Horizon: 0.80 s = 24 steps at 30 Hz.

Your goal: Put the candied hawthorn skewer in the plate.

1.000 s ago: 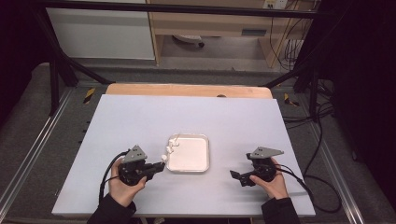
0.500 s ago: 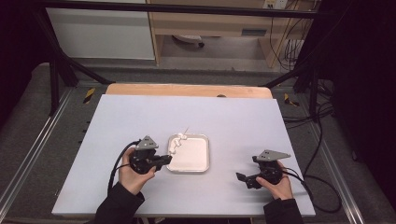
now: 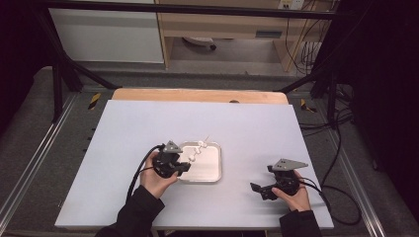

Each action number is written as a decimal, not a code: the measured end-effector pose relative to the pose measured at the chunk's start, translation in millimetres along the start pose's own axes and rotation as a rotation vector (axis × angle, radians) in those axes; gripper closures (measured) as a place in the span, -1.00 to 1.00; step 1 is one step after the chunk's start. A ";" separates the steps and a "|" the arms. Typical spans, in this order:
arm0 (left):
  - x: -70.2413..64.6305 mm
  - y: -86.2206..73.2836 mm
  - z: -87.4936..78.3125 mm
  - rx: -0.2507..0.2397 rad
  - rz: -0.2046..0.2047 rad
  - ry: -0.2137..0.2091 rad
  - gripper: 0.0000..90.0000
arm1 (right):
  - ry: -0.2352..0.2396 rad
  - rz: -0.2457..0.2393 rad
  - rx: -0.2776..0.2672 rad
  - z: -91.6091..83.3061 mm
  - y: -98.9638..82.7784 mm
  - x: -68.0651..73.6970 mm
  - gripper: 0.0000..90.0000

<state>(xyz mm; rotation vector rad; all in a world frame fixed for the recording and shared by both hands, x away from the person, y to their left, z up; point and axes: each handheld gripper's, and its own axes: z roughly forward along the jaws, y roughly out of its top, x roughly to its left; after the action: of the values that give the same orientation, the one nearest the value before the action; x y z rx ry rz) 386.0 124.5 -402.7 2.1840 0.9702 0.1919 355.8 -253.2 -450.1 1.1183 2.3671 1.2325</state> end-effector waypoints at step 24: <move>2.7 -9.1 30.3 0.137 0.036 0.079 0.97 | -0.001 -0.001 0.012 1.5 -1.0 0.8 -0.98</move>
<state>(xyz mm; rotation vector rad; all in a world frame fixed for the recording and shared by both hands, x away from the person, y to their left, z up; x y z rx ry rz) 394.7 113.5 -431.1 2.3352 1.0145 0.2373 355.5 -252.1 -451.7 1.1209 2.3772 1.2182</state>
